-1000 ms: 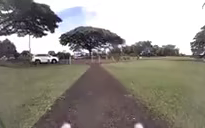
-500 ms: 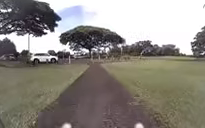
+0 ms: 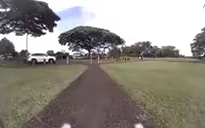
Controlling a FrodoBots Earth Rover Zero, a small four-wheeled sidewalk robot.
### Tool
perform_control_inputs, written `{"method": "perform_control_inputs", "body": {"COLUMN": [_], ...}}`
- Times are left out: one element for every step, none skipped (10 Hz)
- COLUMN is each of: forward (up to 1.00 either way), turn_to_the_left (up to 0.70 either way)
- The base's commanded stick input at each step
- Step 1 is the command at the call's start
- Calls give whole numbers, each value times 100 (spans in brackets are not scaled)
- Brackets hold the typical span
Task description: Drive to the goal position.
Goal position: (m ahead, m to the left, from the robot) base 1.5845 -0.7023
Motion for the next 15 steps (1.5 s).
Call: {"method": "perform_control_inputs", "body": {"forward": [70, 70, 70, 70, 70, 70, 70, 70, 70, 70, 70, 70, 70, 70, 70], "turn_to_the_left": [0, 0, 0, 0, 0, 0, 0, 0, 0, 0, 0, 0, 0, 0, 0]}}
